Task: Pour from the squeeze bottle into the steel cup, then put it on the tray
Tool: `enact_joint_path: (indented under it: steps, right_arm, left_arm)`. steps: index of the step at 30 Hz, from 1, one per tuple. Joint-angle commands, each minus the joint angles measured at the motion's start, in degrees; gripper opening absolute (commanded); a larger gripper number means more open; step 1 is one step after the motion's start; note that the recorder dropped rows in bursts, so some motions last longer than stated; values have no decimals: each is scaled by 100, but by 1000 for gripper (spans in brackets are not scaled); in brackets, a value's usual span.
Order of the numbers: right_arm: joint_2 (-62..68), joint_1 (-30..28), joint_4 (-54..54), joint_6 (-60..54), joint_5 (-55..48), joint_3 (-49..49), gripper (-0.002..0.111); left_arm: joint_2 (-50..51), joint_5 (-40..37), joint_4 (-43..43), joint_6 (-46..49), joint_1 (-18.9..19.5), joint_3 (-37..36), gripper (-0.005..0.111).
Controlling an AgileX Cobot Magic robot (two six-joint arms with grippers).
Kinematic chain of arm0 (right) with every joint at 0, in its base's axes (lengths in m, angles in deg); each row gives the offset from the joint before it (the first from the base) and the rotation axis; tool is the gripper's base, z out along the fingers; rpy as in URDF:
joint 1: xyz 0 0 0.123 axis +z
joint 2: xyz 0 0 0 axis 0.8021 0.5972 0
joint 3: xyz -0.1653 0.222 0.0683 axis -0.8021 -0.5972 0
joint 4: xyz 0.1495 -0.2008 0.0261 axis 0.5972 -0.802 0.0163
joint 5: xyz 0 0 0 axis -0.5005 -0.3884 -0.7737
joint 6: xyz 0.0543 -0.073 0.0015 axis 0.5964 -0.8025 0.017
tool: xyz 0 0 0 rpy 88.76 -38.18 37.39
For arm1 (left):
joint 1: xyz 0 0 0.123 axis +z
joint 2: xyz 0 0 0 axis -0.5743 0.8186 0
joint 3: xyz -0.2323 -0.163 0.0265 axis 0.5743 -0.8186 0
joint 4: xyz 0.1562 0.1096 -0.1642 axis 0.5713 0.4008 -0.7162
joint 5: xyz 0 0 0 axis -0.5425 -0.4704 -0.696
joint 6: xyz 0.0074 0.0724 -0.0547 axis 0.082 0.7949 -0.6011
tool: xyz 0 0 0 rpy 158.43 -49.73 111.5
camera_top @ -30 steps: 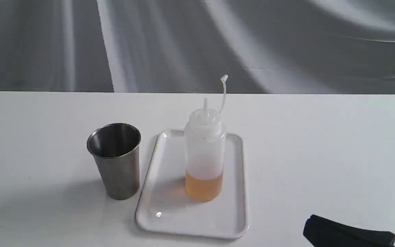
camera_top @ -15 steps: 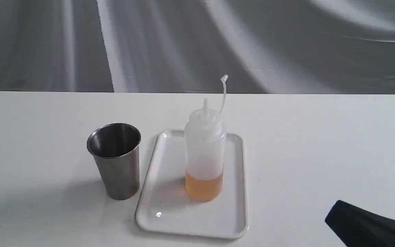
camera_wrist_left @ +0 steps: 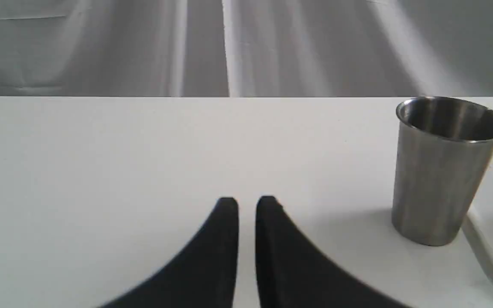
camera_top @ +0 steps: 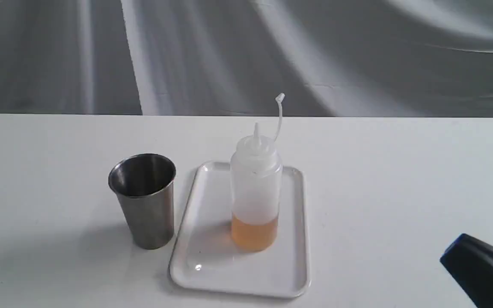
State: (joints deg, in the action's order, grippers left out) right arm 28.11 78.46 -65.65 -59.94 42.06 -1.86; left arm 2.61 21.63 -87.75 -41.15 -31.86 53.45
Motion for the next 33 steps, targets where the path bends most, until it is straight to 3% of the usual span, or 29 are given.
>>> enact_joint_path:
  steps: [1,9,14,33]
  right_arm:
    - [-315,21,52,8,2,-15,0]
    - [-1069,3,52,-358,-149,-15,0]
    - [-1588,-14,52,-685,-1406,-15,0]
    - [-3298,-1358,246,-31,-4350,-15,0]
  left_arm:
    - [-15,41,2,-26,-13,-25,8]
    - [-15,41,2,-16,-13,-25,8]
    - [-15,41,2,-16,-13,-25,8]
    - [-15,41,2,-5,-13,-25,8]
